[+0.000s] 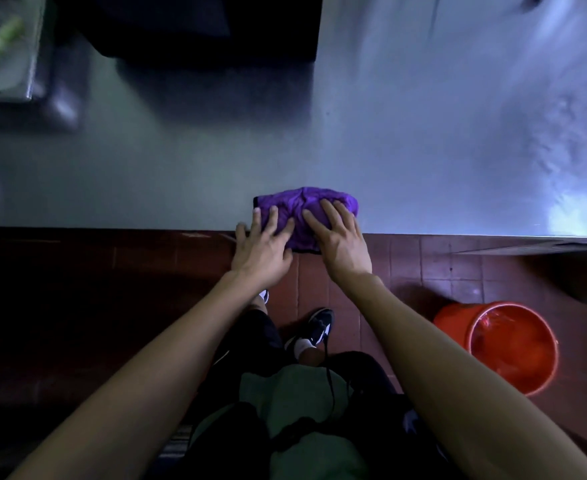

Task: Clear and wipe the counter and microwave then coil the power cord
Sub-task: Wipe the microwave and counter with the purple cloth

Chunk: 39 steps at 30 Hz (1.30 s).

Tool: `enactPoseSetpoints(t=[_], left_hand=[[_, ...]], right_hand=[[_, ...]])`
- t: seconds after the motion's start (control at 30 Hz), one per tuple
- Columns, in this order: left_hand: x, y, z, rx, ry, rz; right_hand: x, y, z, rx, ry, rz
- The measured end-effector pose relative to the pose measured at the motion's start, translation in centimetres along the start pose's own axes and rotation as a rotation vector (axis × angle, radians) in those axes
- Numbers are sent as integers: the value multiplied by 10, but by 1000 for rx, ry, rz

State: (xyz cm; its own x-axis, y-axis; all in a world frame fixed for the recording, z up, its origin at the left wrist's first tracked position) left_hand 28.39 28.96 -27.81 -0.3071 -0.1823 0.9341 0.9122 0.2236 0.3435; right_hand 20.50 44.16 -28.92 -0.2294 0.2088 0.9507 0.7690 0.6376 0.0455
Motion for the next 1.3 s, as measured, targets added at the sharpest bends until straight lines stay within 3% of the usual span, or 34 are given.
enactPoseSetpoints(t=[0.3,1.07,1.3], left_hand=[[6,-18,-1,-24,-23,-21],[84,-271,-19,-134,31,116],[90,-291,-20,-153,40,116]], right_hand=[[4,-18,8,-5,-16,-12],[36,-254,84,-154,16,29],[44,-282,96,-134,-11,35]])
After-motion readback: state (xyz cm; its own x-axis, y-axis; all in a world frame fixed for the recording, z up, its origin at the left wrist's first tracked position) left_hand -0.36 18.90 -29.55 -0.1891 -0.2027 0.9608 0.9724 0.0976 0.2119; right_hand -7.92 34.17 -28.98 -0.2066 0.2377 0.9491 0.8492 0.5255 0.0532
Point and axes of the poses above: each hand's wrist, its own y-axis away from the middle knuckle, its own x-axis out of the back of the hand, z = x × y, the point moved 2 cm from there along -y, towards the middle knuckle, and after that the axes turned 8 degrees about z, right-handed, at the moved point
